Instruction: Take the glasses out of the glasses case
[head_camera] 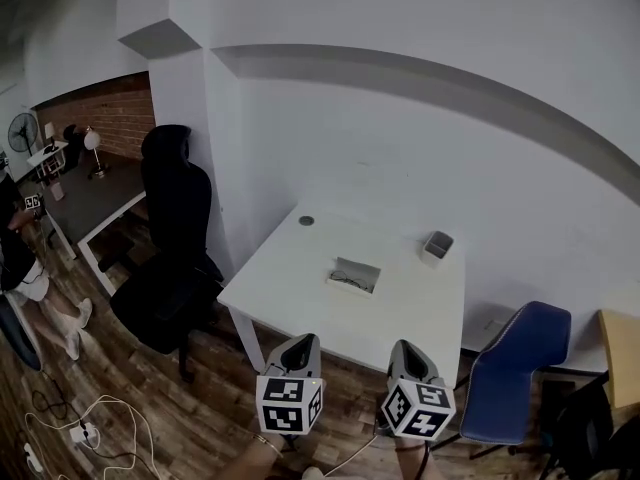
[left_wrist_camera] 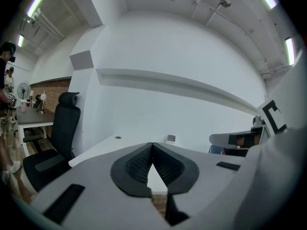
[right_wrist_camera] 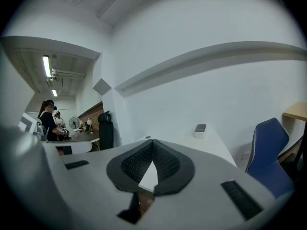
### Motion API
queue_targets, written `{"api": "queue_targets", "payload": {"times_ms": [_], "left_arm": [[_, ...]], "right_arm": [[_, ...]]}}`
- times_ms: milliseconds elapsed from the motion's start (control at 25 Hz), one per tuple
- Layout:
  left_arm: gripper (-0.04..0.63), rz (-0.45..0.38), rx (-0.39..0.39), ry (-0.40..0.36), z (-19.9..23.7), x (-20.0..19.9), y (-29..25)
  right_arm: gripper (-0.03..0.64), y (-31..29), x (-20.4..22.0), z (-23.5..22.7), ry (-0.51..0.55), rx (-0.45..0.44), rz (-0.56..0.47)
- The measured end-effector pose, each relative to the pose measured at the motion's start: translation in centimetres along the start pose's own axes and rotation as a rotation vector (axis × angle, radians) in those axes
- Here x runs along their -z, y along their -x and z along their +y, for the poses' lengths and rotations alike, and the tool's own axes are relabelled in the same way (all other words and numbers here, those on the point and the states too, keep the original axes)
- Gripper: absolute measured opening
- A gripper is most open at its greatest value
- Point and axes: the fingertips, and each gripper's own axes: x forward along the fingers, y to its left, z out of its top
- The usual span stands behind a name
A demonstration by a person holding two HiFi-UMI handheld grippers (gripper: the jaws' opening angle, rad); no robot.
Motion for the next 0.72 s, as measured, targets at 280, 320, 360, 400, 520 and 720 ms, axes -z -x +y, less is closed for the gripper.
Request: {"api": "queue_targets", "payload": {"times_ms": [280,320,360,400,520,720], "left_arm": [[0.017,0.034,-0.018,0.017,1.0,1.1,-2.7],[0.017,0.039,-0.017,0.020,1.0,1.3,-3.1],[0.017,0.045,-0.015,0.022,1.1,1.5,-3.4],[0.017,0.049,-0.013,0.024,1.3,1.7,-3.9],[0.017,0.053,-0.008,0.031,1.8,2.0,-5.5],[0.017,0.037,0.009,0.023,2.9,1.0,-9.2]], "right_arm": [[0.032,-2.8,1.1,-1.1,-0.007,-0.001,0.043],[0.032,-3.1,1.3,-1.2,-0.009,0.002,0.051],[0.032,-3.4,1.5,-1.4,-0.009,0.006,0.057],[0.032,-3.8,1.7,-1.5,-0.008,0.010,0.063],[0.032,-5.0,1.9,-2.1,-0.003,0.021,0.071],[0.032,-8.5,1.1,-2.7,-0.007,0.031,0.061]]}}
